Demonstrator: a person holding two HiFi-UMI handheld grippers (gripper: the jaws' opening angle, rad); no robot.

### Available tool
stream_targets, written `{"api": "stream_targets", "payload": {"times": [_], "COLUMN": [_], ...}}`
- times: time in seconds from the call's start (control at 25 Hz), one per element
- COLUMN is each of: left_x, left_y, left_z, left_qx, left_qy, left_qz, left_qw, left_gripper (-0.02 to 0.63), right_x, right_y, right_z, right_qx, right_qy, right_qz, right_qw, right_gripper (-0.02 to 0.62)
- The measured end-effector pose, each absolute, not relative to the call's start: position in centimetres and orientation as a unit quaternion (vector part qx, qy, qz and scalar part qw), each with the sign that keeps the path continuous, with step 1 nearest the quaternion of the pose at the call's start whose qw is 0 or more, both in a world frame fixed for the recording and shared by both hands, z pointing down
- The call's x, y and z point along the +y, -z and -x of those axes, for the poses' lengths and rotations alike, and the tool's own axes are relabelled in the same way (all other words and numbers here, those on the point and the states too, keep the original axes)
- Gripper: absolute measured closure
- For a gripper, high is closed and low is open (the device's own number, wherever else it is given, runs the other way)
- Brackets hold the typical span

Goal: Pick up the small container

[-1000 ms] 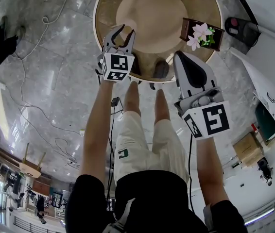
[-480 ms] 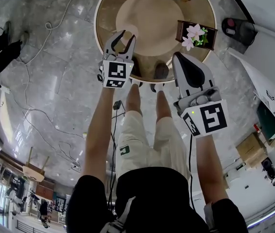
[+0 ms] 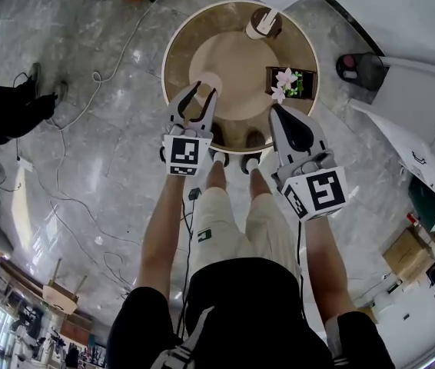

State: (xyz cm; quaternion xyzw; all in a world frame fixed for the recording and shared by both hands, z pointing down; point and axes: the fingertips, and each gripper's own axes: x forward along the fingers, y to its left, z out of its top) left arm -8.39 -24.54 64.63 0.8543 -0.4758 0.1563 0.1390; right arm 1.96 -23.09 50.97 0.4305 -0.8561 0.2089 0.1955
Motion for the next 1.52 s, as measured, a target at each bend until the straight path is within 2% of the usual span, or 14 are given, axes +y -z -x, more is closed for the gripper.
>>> {"api": "stream_targets", "payload": {"times": [0.8, 1.52], "left_x": [-22.0, -20.1], "left_y": [-40.4, -25.7], "left_z": [8.9, 7.3], "left_qx": [-0.494, -0.463], "left_qy": [-0.091, -0.049], "left_qz": [-0.858, -0.882], "left_qw": [0.111, 0.078], "left_gripper": [0.466, 0.466], "right_x": [-20.9, -20.2], "right_y": [-33.3, -22.8], "right_z": [-3.4, -2.5], "right_qx": [-0.871, -0.891], "right_qy": [-0.109, -0.036], "right_qz": [-0.467, -0.450], "right_qw": [0.108, 0.043], "right_gripper": [0.592, 0.592]}}
